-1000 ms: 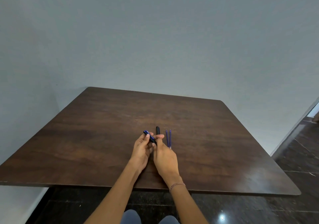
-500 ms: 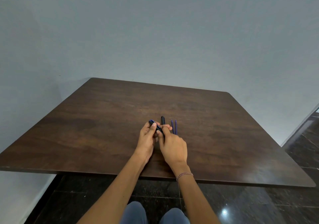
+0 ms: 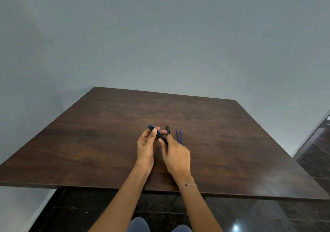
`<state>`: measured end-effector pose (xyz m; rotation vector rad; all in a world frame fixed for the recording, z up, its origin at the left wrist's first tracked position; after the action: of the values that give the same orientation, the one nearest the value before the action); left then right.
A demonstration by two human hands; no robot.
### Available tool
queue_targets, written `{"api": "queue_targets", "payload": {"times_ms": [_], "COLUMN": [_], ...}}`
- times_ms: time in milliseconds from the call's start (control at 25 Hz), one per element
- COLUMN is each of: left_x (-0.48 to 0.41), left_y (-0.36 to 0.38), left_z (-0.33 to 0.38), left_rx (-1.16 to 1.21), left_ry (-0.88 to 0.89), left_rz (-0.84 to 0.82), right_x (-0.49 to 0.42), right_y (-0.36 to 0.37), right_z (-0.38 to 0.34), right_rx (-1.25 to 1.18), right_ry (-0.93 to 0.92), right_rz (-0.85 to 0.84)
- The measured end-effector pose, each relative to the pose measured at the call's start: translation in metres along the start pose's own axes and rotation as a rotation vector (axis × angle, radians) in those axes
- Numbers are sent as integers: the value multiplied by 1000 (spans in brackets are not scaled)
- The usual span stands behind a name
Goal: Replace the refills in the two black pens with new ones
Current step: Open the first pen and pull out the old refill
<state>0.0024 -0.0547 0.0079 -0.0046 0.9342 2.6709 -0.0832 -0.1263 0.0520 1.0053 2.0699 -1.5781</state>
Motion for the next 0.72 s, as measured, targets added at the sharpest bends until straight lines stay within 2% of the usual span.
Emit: {"api": "queue_targets", "payload": {"times_ms": [160,320,400,600,720], "left_x": [-14,-26,-27,-31,-35], "left_y": [-11,-15,-16,-24,-31], "left_z": [7,7,8,7,4], "left_rx": [-33,-38,-17,73,147], "left_ry": [7,-10,11,-23,-50], "left_rz": [137,159,154,208,246], "right_x": [-3,-3,-4,1,6], "right_y": [-2,7,7,-8,6], "right_z": [2,6,9,3,-11], "right_rx": [-88,-139,-190,-27,-162], "right_ry": [-10,19,57,81,186], "right_rz": [31,-53,-41,103,12]}}
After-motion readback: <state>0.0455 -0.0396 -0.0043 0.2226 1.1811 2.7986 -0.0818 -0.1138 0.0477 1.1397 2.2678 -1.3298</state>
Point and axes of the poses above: each hand's wrist, its own x-axis away from the middle knuckle, its own y-axis out of the palm, z = x × y, the point moved 8 cm from there along -x, towards the middle knuckle, and after that the axes turned 4 degrees about z, right-handed, at the moved point
